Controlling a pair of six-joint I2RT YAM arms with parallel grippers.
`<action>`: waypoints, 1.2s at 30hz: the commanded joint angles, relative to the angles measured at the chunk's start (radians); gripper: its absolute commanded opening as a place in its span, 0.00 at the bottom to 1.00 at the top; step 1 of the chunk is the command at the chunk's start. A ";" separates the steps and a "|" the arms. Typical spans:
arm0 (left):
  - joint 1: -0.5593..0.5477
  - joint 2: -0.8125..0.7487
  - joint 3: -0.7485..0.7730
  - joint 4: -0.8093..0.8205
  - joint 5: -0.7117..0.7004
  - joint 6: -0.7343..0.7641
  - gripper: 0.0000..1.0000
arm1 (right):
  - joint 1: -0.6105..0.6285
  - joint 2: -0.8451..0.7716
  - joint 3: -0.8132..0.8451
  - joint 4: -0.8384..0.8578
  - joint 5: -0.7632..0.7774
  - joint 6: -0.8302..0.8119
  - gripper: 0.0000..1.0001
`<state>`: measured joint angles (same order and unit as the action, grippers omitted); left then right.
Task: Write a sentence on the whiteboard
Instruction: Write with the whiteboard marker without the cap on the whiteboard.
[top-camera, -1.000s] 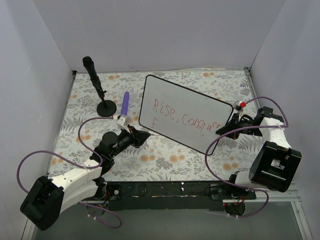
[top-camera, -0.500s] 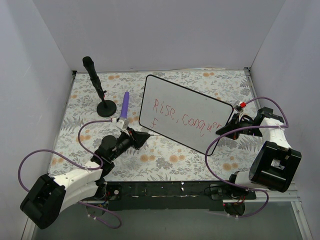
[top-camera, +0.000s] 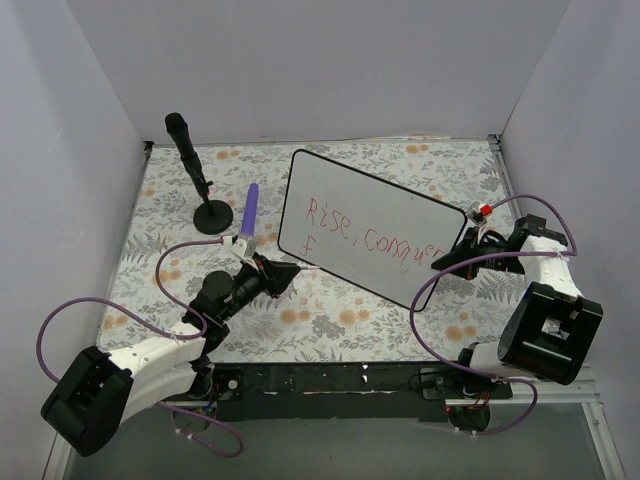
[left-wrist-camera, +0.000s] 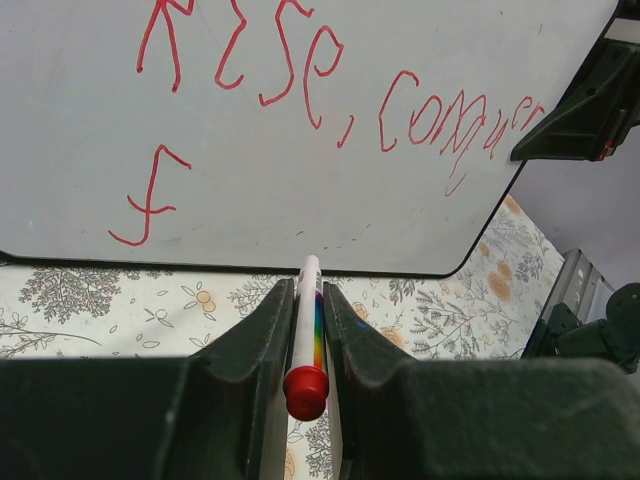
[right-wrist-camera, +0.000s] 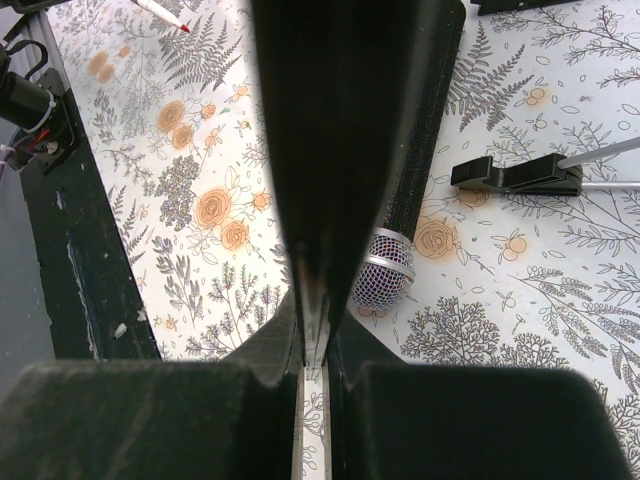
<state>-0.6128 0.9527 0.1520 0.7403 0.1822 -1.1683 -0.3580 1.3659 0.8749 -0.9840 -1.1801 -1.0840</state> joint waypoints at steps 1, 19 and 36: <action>-0.004 0.000 -0.011 0.022 -0.018 0.006 0.00 | 0.005 -0.030 0.004 0.021 0.030 -0.044 0.01; -0.004 -0.049 -0.011 -0.008 -0.069 0.007 0.00 | 0.007 -0.030 0.001 0.024 0.031 -0.040 0.01; 0.021 -0.118 0.061 -0.157 -0.130 0.035 0.00 | 0.007 -0.033 -0.004 0.024 0.031 -0.039 0.01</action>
<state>-0.6018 0.8505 0.1864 0.5983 0.0624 -1.1576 -0.3580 1.3640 0.8730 -0.9836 -1.1809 -1.0840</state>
